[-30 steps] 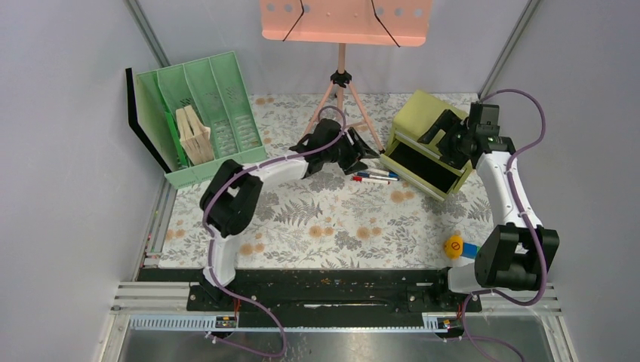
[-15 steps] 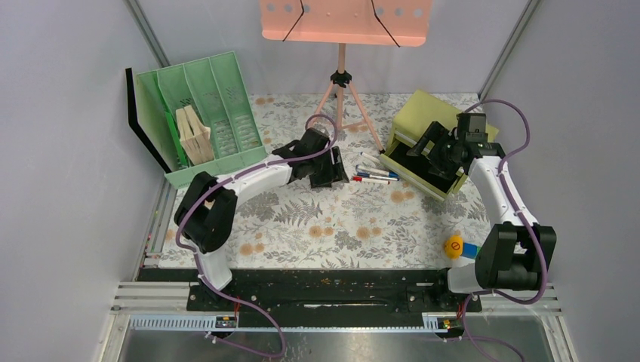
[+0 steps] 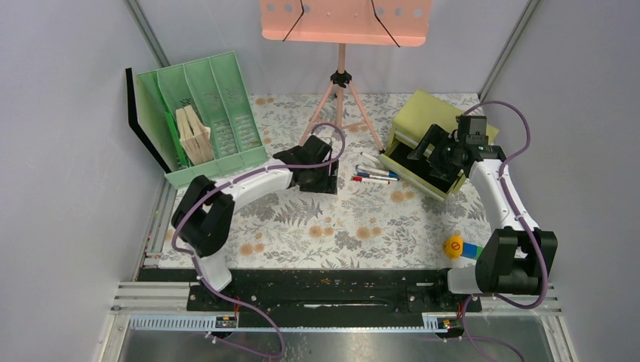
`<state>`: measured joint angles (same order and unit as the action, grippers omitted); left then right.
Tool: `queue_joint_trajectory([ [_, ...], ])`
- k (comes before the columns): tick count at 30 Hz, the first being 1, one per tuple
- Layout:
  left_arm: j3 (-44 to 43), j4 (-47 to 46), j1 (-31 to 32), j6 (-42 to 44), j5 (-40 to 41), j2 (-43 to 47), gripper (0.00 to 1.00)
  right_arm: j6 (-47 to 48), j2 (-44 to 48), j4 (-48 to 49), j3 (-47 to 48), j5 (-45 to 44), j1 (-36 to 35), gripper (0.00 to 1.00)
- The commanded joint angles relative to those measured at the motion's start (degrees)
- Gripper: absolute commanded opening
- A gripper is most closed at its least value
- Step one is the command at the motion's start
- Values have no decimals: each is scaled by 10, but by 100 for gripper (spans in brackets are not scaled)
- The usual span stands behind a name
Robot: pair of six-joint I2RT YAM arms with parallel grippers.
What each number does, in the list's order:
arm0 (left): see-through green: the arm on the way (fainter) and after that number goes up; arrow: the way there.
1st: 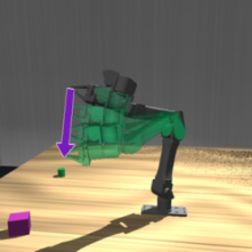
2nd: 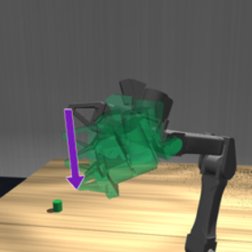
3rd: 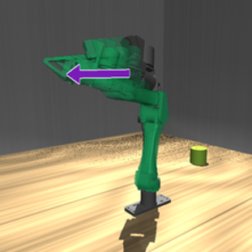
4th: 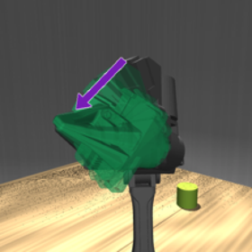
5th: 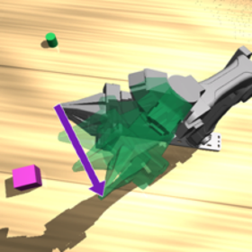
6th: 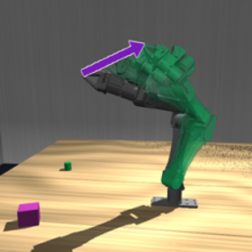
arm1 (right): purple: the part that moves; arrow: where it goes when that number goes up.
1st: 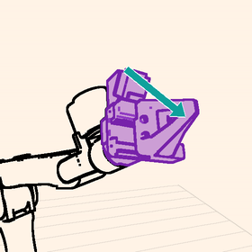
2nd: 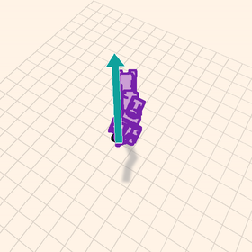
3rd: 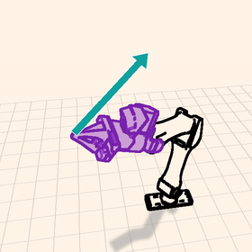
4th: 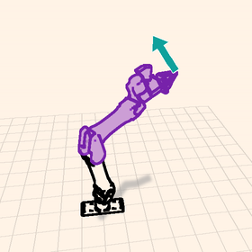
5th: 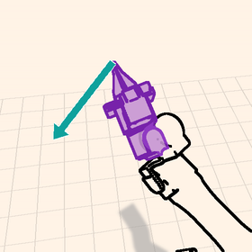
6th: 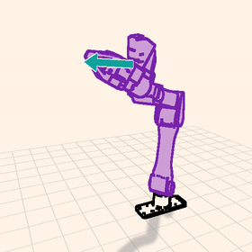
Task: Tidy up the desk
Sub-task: Pick up the stationery from the center of the board.
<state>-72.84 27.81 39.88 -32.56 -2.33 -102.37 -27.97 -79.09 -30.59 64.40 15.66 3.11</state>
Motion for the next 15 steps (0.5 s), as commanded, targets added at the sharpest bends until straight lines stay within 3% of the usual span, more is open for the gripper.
queue_joint_trajectory([
  [1,-5,-31,22,115,77,89,64,15,23,-5,-1,-6,-4,99],
  [5,32,-71,39,192,92,146,64,15,26,-4,-6,-5,-4,99],
  [15,113,-174,67,371,27,198,64,15,22,-3,-11,4,-3,99],
])
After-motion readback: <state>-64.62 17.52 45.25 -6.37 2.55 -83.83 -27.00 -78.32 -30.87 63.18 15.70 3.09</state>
